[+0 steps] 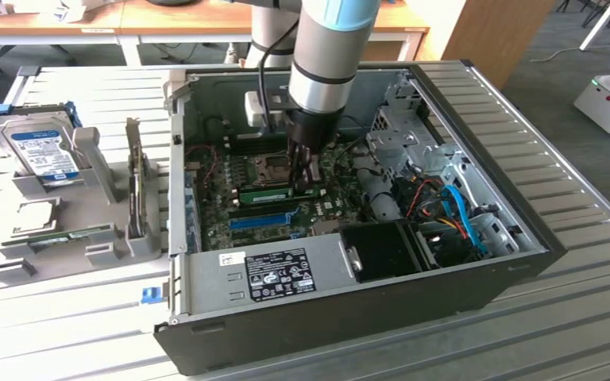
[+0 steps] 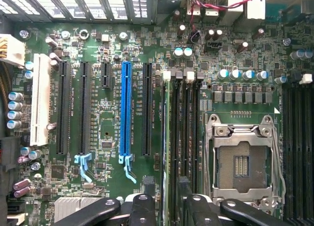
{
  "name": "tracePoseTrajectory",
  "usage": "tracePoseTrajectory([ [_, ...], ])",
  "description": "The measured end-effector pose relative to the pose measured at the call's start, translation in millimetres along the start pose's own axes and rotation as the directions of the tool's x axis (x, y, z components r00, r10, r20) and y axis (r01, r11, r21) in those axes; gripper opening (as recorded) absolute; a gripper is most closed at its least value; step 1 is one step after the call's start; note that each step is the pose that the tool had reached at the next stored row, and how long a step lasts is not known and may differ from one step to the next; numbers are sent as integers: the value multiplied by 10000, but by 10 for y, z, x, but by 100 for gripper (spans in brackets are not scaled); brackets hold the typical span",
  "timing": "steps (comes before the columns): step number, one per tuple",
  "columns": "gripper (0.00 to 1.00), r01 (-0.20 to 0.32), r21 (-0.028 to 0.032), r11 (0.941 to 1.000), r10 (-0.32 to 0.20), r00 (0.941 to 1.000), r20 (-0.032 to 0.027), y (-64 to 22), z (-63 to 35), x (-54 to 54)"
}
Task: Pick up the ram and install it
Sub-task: 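Insert the ram into the slot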
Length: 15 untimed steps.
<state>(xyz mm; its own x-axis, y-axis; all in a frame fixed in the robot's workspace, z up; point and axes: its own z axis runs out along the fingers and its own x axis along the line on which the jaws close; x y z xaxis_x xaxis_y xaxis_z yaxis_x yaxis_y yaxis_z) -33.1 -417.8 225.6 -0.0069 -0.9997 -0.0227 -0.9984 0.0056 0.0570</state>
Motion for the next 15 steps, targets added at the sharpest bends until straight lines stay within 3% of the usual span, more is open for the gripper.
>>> tracePoseTrajectory([
  [6, 31, 0, 0, 10000, 0, 10000, 1, 8, -140, -3],
  [15, 31, 0, 1, 10000, 0, 10000, 2, 25, -440, -10],
])
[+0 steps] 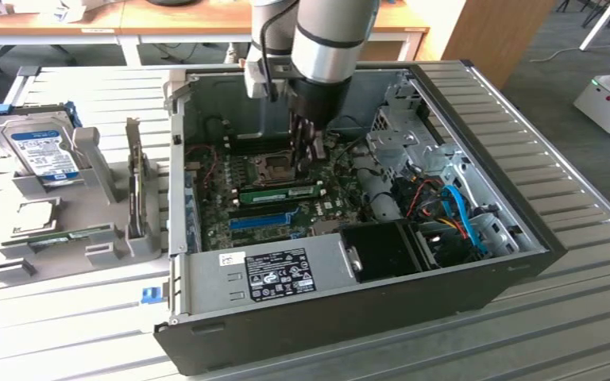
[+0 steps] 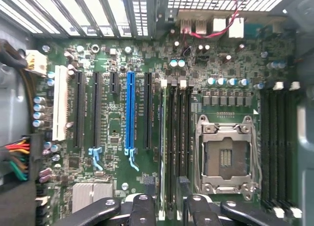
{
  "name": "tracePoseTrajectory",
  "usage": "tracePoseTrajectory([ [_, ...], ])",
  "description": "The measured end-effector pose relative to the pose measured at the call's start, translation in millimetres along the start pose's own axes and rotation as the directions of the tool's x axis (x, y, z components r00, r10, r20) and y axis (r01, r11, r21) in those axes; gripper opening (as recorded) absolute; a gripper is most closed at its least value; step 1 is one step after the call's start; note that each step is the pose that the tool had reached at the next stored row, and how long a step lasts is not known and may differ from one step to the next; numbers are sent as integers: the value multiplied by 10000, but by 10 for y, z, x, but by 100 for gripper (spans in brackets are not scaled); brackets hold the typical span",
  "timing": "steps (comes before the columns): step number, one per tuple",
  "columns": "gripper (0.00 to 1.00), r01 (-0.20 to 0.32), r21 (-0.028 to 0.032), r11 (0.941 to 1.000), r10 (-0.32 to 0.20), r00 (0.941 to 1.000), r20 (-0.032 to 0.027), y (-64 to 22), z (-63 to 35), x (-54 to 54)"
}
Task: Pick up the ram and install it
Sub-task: 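Insert the ram into the slot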
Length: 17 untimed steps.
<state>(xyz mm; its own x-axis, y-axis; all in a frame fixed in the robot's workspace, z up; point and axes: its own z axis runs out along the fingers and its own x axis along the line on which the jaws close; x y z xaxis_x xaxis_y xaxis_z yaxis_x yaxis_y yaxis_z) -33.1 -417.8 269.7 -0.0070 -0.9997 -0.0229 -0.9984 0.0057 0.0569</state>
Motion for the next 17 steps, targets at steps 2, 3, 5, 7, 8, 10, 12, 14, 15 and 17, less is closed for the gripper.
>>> tracePoseTrajectory([
  [2, 31, 0, 0, 10000, 0, 10000, 0, 4, -66, -2],
  [3, 31, 0, 0, 10000, 0, 10000, 0, 5, -97, -3],
  [5, 31, 0, 0, 10000, 0, 10000, -1, 9, -161, -4],
  [7, 31, 1, 0, 10000, -1, 10000, -1, 13, -230, -5],
  [8, 31, 0, 0, 10000, 0, 10000, 0, 15, -263, -6],
  [10, 31, 0, 0, 10000, 0, 10000, -1, 19, -333, -8],
  [12, 31, 0, 0, 10000, 0, 10000, -1, 23, -402, -9],
  [14, 31, 0, 0, 10000, 0, 10000, 0, 26, -466, -11],
  [15, 31, 0, 0, 10000, 0, 10000, -1, 28, -494, -11],
  [17, 31, 0, 0, 10000, 0, 10000, -1, 31, -543, -12],
])
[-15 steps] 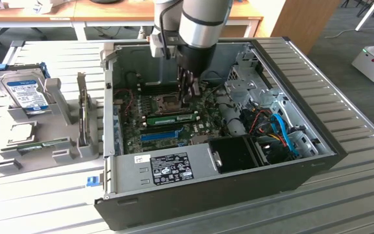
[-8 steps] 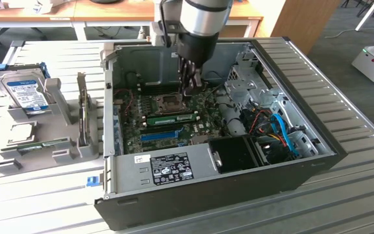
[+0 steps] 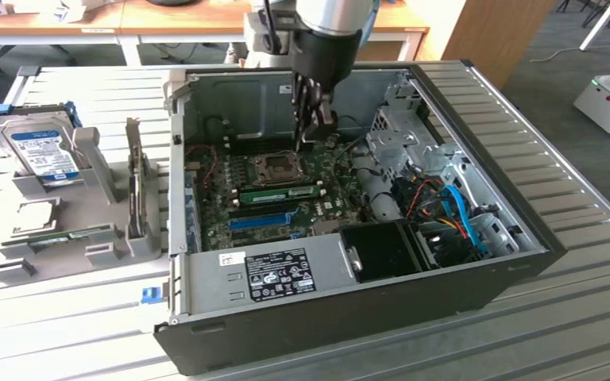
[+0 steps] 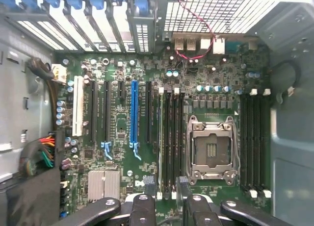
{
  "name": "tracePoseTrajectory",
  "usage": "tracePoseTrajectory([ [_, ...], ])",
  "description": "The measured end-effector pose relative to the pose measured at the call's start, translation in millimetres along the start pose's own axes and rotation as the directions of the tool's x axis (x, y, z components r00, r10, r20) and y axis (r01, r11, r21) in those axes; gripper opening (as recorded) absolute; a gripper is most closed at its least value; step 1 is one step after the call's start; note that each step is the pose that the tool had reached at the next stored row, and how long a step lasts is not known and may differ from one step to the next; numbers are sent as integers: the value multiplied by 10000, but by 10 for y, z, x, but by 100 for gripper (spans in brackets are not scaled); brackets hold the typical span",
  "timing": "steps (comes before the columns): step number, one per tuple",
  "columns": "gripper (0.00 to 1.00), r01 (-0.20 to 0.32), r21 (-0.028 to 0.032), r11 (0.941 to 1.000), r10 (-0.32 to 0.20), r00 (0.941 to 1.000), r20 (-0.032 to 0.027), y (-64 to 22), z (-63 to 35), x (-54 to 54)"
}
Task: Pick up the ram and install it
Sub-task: 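Insert the ram into the slot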
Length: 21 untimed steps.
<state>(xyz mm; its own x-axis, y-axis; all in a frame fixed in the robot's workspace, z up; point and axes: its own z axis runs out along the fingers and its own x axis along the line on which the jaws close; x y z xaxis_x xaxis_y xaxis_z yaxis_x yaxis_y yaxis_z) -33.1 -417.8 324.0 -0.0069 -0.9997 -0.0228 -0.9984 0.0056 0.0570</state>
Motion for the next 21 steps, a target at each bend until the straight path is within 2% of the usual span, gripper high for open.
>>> tracePoseTrajectory([
  [13, 31, 0, 0, 10000, 0, 10000, 0, 17, -297, -7],
  [16, 31, 0, 0, 10000, 0, 10000, 1, 19, -333, -8],
  [21, 31, 1, 0, 10000, -1, 10000, 1, 19, -334, -8],
])
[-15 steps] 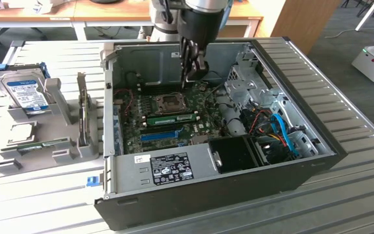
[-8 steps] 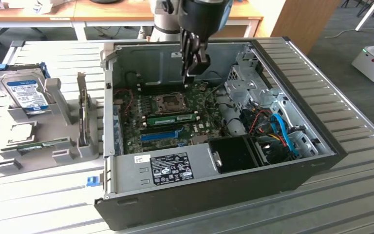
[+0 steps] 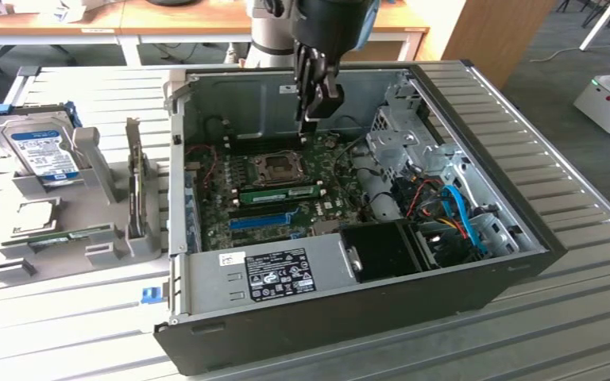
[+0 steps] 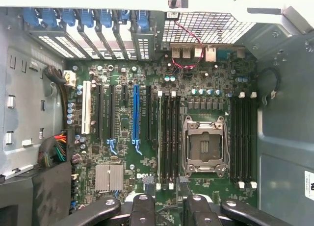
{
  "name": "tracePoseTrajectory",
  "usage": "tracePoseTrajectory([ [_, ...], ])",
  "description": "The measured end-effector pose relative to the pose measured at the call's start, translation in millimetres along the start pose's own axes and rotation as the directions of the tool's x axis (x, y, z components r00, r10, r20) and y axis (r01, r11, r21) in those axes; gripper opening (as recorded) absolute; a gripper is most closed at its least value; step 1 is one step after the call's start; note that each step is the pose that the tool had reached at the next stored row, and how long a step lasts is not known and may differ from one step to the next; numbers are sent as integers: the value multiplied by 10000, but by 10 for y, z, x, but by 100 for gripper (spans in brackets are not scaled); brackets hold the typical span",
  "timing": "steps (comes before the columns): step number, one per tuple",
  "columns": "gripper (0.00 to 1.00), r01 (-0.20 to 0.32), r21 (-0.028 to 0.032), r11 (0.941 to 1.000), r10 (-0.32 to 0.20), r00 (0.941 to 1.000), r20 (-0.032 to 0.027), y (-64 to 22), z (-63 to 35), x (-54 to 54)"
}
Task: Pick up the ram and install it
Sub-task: 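Insert the ram into the slot, then press down the ram until it locks into place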
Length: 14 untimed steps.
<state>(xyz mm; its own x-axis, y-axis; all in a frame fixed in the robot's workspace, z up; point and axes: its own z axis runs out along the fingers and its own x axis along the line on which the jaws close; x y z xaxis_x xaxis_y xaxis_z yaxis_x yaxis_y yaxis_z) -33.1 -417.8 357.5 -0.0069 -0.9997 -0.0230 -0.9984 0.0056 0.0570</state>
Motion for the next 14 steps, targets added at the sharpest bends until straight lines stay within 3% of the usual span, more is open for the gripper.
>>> tracePoseTrajectory([
  [5, 31, 10, 78, 10000, -10, 10000, 4, 10, 0, 0],
  [9, 31, 37, 184, 9998, -38, 10000, 18, 18, 1, 0],
  [14, 31, 42, 197, 9998, -43, 10000, 18, 18, 1, 0],
])
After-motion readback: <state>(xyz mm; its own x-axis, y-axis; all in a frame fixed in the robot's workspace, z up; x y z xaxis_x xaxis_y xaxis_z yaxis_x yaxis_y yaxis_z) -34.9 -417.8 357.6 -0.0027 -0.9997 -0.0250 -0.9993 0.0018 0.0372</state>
